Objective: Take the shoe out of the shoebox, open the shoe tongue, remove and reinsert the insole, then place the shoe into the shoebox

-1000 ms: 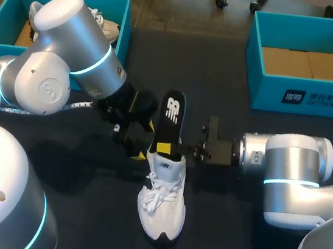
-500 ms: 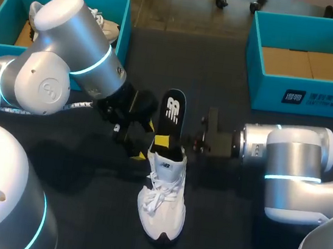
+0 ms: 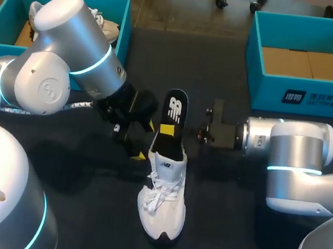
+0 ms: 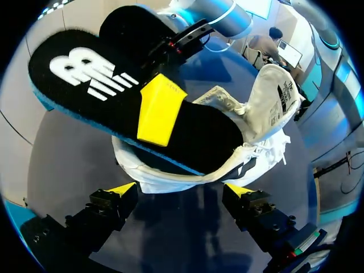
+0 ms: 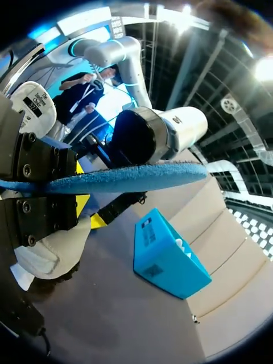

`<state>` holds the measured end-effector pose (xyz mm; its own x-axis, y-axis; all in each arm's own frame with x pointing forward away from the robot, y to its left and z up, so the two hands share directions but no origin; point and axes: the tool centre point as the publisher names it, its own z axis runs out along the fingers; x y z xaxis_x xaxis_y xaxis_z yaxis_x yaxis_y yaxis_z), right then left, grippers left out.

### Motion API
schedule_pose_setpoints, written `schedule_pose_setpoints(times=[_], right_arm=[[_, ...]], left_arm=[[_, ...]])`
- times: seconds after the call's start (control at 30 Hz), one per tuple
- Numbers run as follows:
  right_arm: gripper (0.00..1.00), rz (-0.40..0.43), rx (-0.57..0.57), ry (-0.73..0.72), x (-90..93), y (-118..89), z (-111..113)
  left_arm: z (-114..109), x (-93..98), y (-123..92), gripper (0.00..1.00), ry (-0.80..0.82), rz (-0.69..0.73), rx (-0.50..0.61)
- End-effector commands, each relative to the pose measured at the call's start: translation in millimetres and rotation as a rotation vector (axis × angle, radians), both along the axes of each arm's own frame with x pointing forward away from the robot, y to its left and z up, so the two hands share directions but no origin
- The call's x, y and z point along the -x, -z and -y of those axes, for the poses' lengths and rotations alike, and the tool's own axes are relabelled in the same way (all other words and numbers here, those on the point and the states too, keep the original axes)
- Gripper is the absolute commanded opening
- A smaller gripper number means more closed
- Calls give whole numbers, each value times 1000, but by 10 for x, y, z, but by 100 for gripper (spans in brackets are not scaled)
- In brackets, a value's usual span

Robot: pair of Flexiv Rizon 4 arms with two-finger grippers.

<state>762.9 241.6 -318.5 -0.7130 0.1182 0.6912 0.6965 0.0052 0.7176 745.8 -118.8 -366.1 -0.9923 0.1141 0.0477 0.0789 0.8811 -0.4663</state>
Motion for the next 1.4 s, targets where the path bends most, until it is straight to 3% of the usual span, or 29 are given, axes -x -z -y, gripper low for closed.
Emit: schedule_pose_setpoints(times=[0.03, 0.5, 0.8, 0.83, 0.87, 0.9, 1.17, 1.4], right_arm=[[0, -38, -10, -13, -37, 128, -29], [0, -180, 43, 29, 303, 332, -84], [0, -149, 28, 27, 370, 339, -70], [29, -131, 31, 28, 366, 313, -72], [40, -124, 32, 27, 364, 300, -72], [44, -111, 35, 28, 353, 271, -72], [45, -25, 51, 27, 282, 82, -67], [41, 10, 29, 37, 175, 8, -41]], left_arm=[[2, 6, 10, 100, -1, 2, 1], [2, 6, 10, 100, -1, 2, 1], [2, 6, 10, 100, -1, 2, 1], [2, 6, 10, 100, -1, 2, 1], [2, 6, 10, 100, -1, 2, 1], [2, 6, 10, 100, -1, 2, 1], [2, 6, 10, 100, -1, 2, 1], [2, 6, 10, 100, -1, 2, 1]])
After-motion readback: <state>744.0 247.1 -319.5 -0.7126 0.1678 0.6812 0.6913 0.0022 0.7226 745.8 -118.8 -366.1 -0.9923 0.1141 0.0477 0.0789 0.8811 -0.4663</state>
